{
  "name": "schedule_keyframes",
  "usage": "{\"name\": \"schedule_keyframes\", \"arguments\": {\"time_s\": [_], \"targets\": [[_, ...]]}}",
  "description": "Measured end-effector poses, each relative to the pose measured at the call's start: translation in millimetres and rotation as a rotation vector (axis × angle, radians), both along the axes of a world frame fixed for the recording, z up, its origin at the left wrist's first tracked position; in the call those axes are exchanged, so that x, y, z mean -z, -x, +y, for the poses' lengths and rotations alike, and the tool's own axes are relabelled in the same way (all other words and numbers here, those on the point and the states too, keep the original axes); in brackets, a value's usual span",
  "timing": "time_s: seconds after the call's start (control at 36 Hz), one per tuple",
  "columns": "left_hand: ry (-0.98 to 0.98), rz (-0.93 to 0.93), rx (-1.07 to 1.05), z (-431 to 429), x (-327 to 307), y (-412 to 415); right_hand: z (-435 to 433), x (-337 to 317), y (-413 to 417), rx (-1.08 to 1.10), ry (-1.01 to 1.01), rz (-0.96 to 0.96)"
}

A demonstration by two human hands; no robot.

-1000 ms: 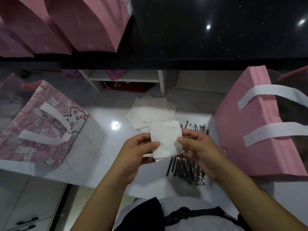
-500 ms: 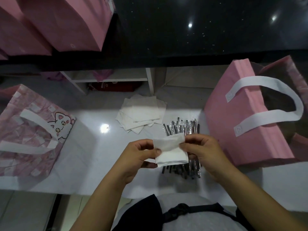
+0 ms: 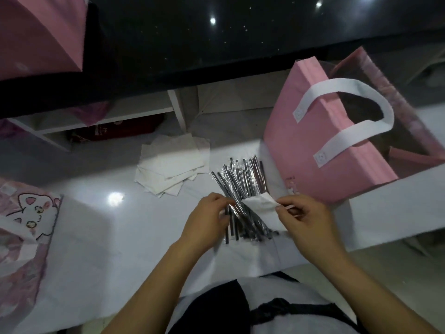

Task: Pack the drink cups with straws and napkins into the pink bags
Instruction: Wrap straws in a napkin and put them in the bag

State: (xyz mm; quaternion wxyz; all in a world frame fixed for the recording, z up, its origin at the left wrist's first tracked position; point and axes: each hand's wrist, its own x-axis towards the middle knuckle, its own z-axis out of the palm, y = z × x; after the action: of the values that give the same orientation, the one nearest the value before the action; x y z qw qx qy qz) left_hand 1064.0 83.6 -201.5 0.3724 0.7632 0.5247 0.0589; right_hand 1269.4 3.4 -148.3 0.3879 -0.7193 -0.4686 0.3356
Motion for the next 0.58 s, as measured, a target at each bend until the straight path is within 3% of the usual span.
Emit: {"name": "schedule_keyframes", "arguments": {"time_s": [0.14, 0.58], "targets": [[-0.146, 0.113, 0.281, 21, 16, -7, -20, -2, -1, 0.147, -0.014, -0.026], [-0.295, 0.156, 0.694, 65, 18, -12, -57, 12, 6, 0.391, 0.03, 0.079]]}}
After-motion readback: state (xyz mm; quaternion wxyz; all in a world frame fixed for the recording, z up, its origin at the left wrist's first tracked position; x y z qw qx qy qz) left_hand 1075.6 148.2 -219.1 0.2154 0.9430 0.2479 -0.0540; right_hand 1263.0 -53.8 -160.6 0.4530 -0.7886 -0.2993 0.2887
